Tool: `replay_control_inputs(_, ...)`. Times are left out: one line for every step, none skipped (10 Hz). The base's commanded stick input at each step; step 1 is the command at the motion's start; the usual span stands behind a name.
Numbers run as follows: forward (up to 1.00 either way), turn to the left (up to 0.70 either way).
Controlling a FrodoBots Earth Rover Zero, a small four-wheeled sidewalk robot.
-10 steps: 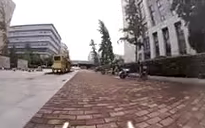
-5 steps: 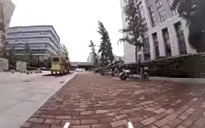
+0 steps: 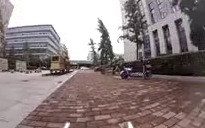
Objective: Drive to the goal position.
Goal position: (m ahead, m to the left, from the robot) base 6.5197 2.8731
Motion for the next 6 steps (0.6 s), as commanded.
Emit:
replay_control_inputs(0.45, 0.00)
replay_control_inputs(0.45, 0.00)
replay_control_inputs(0.45, 0.00)
replay_control_inputs(0.45, 0.00)
replay_control_inputs(0.45, 0.00)
replay_control_inputs(0.45, 0.00)
